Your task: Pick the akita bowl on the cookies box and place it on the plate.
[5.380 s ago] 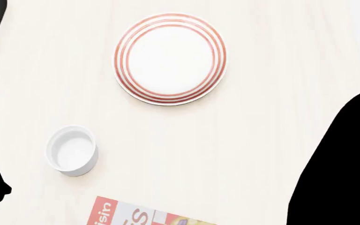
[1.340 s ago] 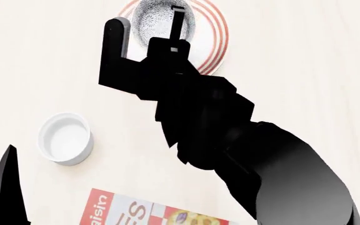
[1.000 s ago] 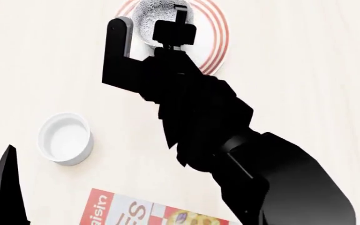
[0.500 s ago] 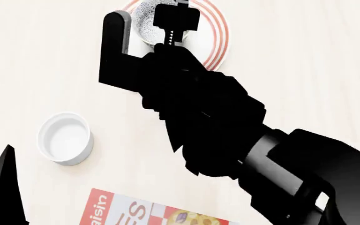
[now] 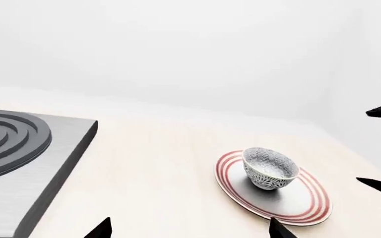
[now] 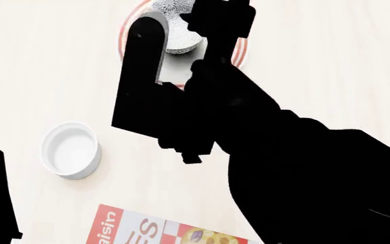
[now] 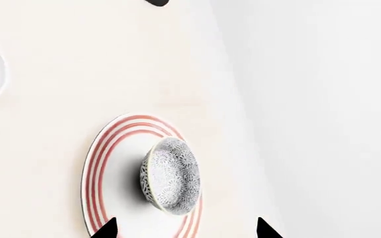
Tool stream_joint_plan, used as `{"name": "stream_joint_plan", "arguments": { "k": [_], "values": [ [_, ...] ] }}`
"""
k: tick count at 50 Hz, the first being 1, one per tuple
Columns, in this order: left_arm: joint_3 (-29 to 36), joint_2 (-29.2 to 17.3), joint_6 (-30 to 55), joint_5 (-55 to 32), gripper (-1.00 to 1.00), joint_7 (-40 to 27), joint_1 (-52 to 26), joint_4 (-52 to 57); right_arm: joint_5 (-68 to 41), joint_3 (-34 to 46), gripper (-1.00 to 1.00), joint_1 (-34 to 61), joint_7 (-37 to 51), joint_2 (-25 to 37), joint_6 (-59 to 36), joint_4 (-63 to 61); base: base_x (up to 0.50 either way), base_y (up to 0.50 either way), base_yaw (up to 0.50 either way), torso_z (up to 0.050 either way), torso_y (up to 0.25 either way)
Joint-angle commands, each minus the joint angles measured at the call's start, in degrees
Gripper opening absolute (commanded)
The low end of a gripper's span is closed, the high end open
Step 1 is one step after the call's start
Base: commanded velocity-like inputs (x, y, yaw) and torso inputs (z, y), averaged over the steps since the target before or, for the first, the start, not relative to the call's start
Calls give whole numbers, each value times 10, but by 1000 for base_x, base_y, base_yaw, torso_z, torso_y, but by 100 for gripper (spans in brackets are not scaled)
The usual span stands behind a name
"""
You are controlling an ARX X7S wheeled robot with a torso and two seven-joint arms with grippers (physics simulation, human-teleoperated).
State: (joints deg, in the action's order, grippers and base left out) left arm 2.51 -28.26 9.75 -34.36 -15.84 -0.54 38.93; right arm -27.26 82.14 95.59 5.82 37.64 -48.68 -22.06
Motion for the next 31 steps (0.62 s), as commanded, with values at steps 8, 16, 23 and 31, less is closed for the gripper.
{"name": "stream_joint_plan", "arguments": {
  "k": [8, 16, 23, 31],
  "values": [
    [-32, -3, -30, 12, 100, -16, 5, 33, -58, -99, 100, -115, 248, 236, 37, -374, 0, 0, 0, 0, 0],
    [-42, 5, -75, 49, 100, -13, 25, 52, -7, 265, 100, 68, 476, 359, 286, -379, 0, 0, 0, 0, 0],
    [-40, 20, -103, 63, 100, -10, 31, 53, 87, 612, 100, 253, 656, 373, 418, -379, 0, 0, 0, 0, 0],
    [-34, 32, -126, 71, 100, -5, 32, 48, 163, 825, 100, 337, 804, 337, 502, -379, 0, 0, 0, 0, 0]
  ]
}}
